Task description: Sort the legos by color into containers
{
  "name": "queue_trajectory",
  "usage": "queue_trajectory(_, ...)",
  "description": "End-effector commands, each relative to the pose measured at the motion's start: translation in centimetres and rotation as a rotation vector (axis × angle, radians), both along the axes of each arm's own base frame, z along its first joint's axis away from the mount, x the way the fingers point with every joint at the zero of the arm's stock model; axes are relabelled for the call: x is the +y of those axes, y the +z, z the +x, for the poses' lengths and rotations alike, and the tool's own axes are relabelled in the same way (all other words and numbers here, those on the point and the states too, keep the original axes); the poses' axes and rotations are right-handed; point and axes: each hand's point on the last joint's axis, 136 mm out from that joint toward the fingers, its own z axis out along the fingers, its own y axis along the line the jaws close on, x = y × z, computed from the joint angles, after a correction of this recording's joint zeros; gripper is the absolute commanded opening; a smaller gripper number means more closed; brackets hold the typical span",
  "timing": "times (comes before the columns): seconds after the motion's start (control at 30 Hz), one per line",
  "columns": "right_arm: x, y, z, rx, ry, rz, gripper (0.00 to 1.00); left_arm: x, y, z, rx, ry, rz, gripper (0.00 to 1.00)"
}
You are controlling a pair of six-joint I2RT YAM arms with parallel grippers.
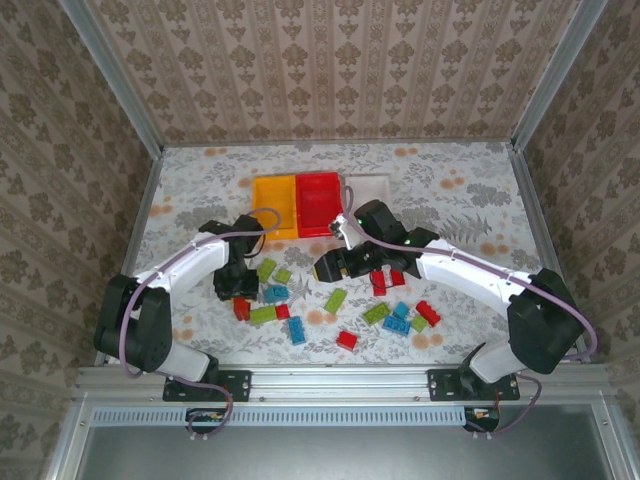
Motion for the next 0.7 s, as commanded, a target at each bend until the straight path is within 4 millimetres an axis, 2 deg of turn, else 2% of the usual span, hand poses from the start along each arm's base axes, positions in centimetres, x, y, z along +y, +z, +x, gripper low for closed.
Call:
queue_trajectory(0.0, 0.7, 1.4, 0.1, -0.019, 0.026, 0.023, 0.71, -0.2, 1.3, 0.4, -0.026, 0.014, -0.007, 0.31)
queue_trajectory(0.13, 0.2, 3.0, 0.8, -0.088, -0.011, 0.014, 0.69, -0.4, 4.4, 1.4, -0.075, 0.018, -0.02, 0.3)
queue_trajectory(0.3, -1.0, 6.1, 3.6, -0.246, -0.134, -0.014, 0.7, -2.1, 9.5, 5.4, -0.184, 0.008, -0.07, 0.3)
queue_trajectory(0.37, -1.4, 7.1, 5.2, -0.311, -0.201, -0.03, 0.7, -3.2, 11.1, 7.9, -0.225, 0.005, -0.093, 0.3)
queue_trajectory(0.47, -1.8, 8.8, 7.0, -0.384, -0.265, -0.035, 0.72, -4.5, 12.3, 11.9, -0.276, 0.001, -0.122, 0.3)
queue_trajectory(0.6, -1.2, 9.5, 9.2, -0.406, -0.288, -0.04, 0.73, -5.9, 12.7, 18.1, -0.326, -0.016, -0.127, 0.3)
queue_trajectory(0.67, -0.8, 9.8, 10.2, -0.412, -0.289, -0.037, 0.73, -6.4, 12.2, 20.9, -0.338, -0.019, -0.121, 0.29)
